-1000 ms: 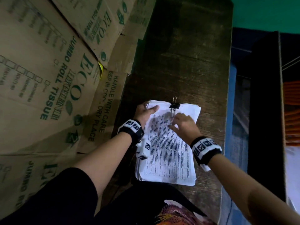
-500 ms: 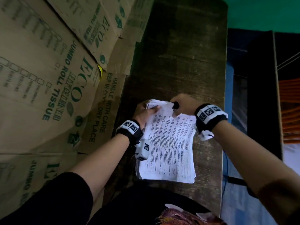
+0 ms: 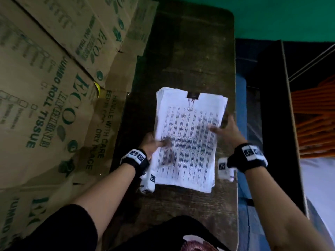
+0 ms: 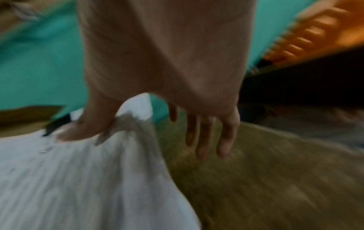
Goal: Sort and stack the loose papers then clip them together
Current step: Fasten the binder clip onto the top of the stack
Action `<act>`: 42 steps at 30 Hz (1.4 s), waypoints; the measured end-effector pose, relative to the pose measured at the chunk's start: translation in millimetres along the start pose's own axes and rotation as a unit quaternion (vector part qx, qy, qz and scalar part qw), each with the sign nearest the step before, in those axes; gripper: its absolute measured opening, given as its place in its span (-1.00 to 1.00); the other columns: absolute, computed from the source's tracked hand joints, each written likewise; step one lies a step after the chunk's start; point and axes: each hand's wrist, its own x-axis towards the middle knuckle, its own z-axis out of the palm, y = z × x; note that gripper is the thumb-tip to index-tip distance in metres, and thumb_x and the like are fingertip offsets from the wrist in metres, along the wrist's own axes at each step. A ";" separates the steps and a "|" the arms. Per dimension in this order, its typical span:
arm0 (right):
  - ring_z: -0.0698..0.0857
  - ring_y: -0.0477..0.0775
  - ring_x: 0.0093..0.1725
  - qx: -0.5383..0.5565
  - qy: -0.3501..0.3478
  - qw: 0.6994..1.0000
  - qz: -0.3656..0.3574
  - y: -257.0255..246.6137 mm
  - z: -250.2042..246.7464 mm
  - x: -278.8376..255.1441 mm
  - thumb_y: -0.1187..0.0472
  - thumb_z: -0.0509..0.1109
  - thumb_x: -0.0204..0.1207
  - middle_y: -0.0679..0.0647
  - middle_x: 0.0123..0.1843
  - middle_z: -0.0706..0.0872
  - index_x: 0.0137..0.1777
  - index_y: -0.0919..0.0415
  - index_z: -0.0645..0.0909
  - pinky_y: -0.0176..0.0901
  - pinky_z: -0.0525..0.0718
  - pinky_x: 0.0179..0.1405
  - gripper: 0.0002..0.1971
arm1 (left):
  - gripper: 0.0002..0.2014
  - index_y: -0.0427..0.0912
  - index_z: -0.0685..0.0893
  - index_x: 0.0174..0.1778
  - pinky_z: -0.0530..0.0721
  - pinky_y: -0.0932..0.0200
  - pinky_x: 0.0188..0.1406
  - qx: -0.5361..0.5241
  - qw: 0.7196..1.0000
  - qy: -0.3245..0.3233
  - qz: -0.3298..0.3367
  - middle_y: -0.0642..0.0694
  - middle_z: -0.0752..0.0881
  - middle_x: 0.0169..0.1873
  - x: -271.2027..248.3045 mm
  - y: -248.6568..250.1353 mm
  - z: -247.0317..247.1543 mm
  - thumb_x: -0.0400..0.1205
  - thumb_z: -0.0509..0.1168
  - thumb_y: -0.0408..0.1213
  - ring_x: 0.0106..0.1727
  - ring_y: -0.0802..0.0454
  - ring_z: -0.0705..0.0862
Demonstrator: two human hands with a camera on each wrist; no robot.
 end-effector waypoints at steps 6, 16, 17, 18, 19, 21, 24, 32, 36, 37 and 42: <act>0.80 0.02 0.01 0.139 -0.161 0.974 0.075 46.8 20.5 -36.0 -0.07 0.66 0.13 0.01 0.03 0.81 0.08 0.19 0.68 -0.35 0.71 -0.24 -0.45 | -0.60 -0.06 0.65 -0.10 0.37 -0.14 0.52 0.004 1.000 0.005 0.018 -0.05 0.71 0.16 42.8 21.9 29.8 0.23 0.66 -0.22 0.40 -0.06 0.54; 0.34 0.40 0.53 -0.037 0.067 0.992 0.097 62.4 -4.1 47.4 0.13 0.58 0.40 0.35 0.54 0.35 0.53 0.28 0.22 0.20 0.41 0.43 -0.20 | -0.27 -0.22 0.14 0.61 0.38 0.04 0.47 0.316 0.949 0.024 0.003 -0.23 0.33 0.57 101.7 43.4 80.8 0.53 0.28 -0.52 0.55 -0.17 0.37; 0.22 0.43 0.57 -0.105 0.060 0.987 0.108 64.4 -4.4 47.4 0.06 0.58 0.40 0.36 0.59 0.21 0.56 0.23 0.14 0.36 0.33 0.46 -0.14 | -0.24 -0.21 0.10 0.63 0.39 0.06 0.44 0.346 0.938 0.029 0.004 -0.23 0.32 0.57 99.9 40.1 82.5 0.53 0.30 -0.47 0.54 -0.18 0.39; 0.13 0.45 0.59 -0.169 0.051 0.979 0.098 69.5 -2.3 46.7 -0.03 0.55 0.41 0.34 0.62 0.07 0.59 0.13 0.07 0.46 0.27 0.44 -0.10 | -0.20 -0.18 0.09 0.63 0.44 0.08 0.40 0.362 0.932 0.028 0.011 -0.24 0.36 0.54 98.3 34.1 84.2 0.51 0.34 -0.41 0.49 -0.20 0.44; 0.07 0.46 0.60 -0.211 0.031 0.974 0.074 74.5 1.8 43.7 -0.10 0.51 0.43 0.32 0.65 -0.02 0.60 0.02 0.03 0.52 0.24 0.43 -0.12 | -0.16 -0.12 0.07 0.63 0.48 0.07 0.38 0.375 0.927 0.020 0.019 -0.25 0.38 0.52 96.6 25.9 86.4 0.48 0.37 -0.36 0.45 -0.22 0.49; 0.00 0.51 0.62 -0.240 -0.032 0.970 0.021 83.8 12.1 37.1 -0.13 0.44 0.48 0.32 0.66 -0.10 0.61 -0.11 0.01 0.56 0.22 0.45 -0.17 | -0.10 -0.01 0.00 0.65 0.42 0.02 0.45 0.412 0.911 0.004 0.034 -0.26 0.35 0.51 93.8 8.5 92.7 0.46 0.37 -0.37 0.47 -0.26 0.43; 0.01 0.54 0.59 -0.282 -0.056 0.958 -0.018 94.6 19.7 43.0 -0.08 0.42 0.51 0.37 0.64 -0.01 0.66 0.00 -0.02 0.47 0.23 0.53 -0.15 | -0.07 0.01 -0.12 0.66 0.32 0.03 0.53 0.433 0.900 0.023 0.051 -0.30 0.16 0.57 97.8 -0.7 102.7 0.52 0.33 -0.44 0.56 -0.26 0.30; 0.09 0.45 0.58 -0.282 0.001 0.959 -0.001 68.3 -1.1 105.5 -0.06 0.44 0.51 0.29 0.63 -0.02 0.62 -0.12 0.06 0.52 0.33 0.40 -0.22 | -0.14 0.01 0.00 0.65 0.61 -0.11 0.29 0.448 0.887 0.077 0.084 -0.25 0.28 0.42 139.1 40.4 123.2 0.54 0.36 -0.34 0.28 -0.32 0.56; 0.08 0.43 0.56 -0.275 -0.005 0.961 0.002 61.8 -7.9 130.2 -0.04 0.45 0.50 0.23 0.61 -0.01 0.61 -0.17 0.08 0.53 0.35 0.39 -0.22 | -0.21 0.01 0.09 0.64 0.58 -0.06 0.29 0.483 0.869 0.081 0.071 -0.24 0.27 0.40 156.3 53.0 131.5 0.55 0.37 -0.25 0.29 -0.35 0.52; 0.06 0.44 0.57 -0.279 -0.010 0.960 0.006 60.5 -9.1 134.6 -0.05 0.44 0.50 0.23 0.63 -0.03 0.61 -0.18 0.07 0.52 0.36 0.40 -0.22 | -0.23 0.03 0.11 0.63 0.57 -0.06 0.28 0.488 0.866 0.082 0.071 -0.24 0.27 0.39 159.6 55.5 133.2 0.55 0.38 -0.23 0.30 -0.36 0.50; -0.03 0.47 0.61 -0.284 -0.022 0.958 0.023 56.2 -12.9 154.6 -0.07 0.42 0.51 0.21 0.68 -0.13 0.62 -0.22 0.03 0.52 0.32 0.44 -0.21 | -0.27 0.10 0.14 0.61 0.54 -0.13 0.32 0.489 0.867 0.069 0.063 -0.23 0.24 0.39 171.4 67.6 136.5 0.56 0.36 -0.19 0.32 -0.37 0.43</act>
